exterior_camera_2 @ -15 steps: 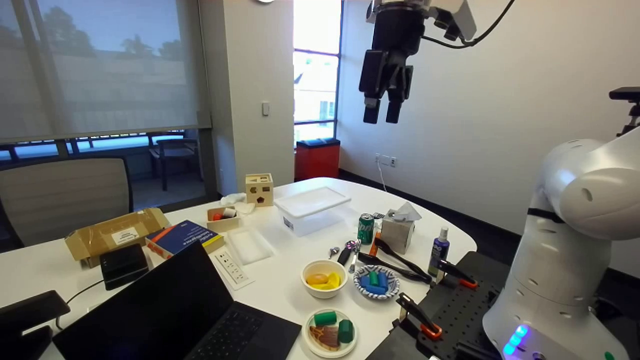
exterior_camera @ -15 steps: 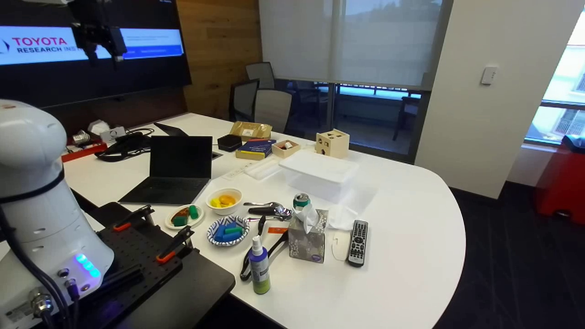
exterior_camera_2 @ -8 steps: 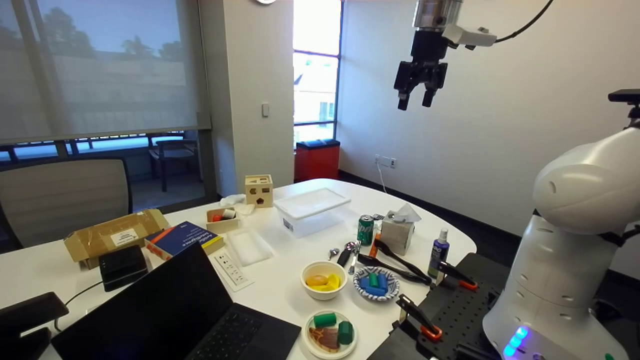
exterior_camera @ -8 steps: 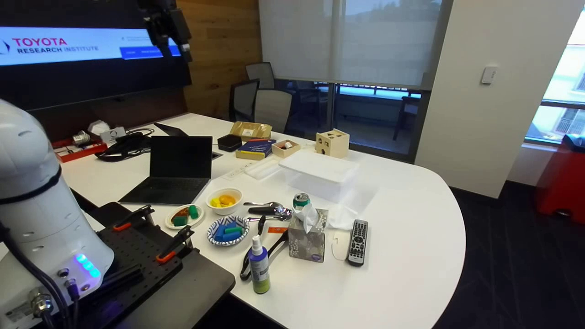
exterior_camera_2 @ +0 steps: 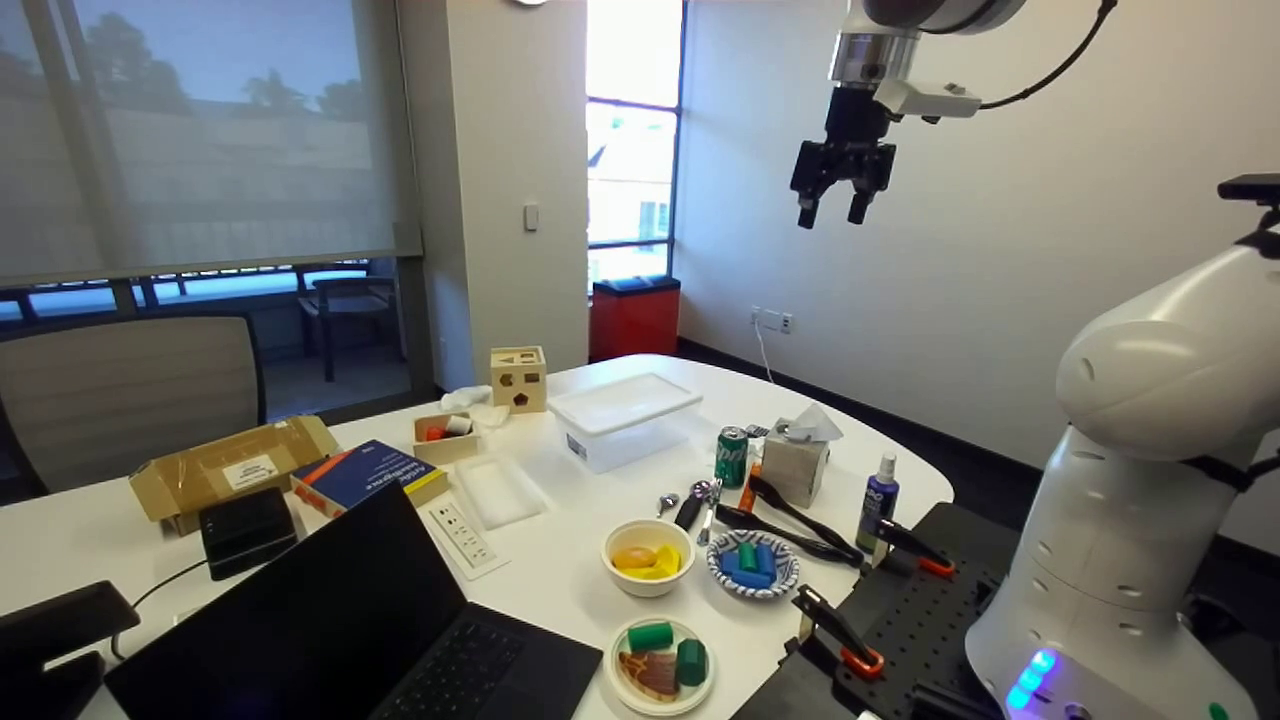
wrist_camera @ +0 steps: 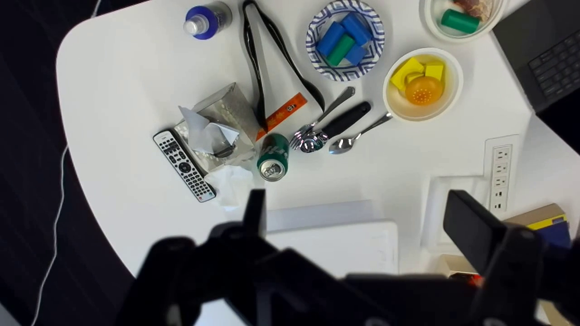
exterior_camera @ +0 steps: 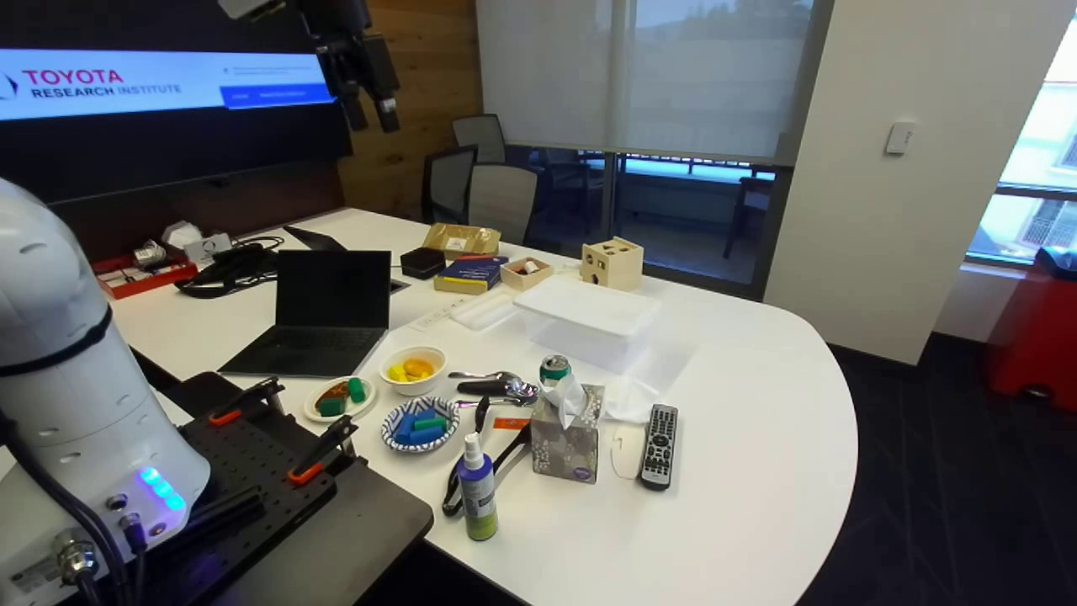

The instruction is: Move the sprite can to the right of the laptop

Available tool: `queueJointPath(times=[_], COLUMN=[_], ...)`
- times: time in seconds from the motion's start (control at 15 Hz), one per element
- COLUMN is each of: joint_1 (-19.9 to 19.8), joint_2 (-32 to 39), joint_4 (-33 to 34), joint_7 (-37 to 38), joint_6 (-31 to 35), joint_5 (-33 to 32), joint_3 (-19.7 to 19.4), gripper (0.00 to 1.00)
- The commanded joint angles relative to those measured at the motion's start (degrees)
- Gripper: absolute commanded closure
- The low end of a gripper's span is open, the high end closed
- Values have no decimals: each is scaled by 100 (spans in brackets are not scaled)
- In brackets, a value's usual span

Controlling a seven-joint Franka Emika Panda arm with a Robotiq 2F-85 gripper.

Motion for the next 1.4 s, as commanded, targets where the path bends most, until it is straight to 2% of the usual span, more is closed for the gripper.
queueJointPath(times=[0.0,0.33,0.67,0.93,1.33], joint_1=[-182,-237,-178,-203,-397], joint_2=[1150,2851,4635,5593,6403], joint_4=[154,456,1091,1524,1980], joint_7=[217,325,450,666,648], joint_6=[759,2027,3012,3249,3289], joint_5=[160,598,1238,1402,1847], joint_3=[-225,-472,-378,-302,-245], gripper=[0,0,0,0,0])
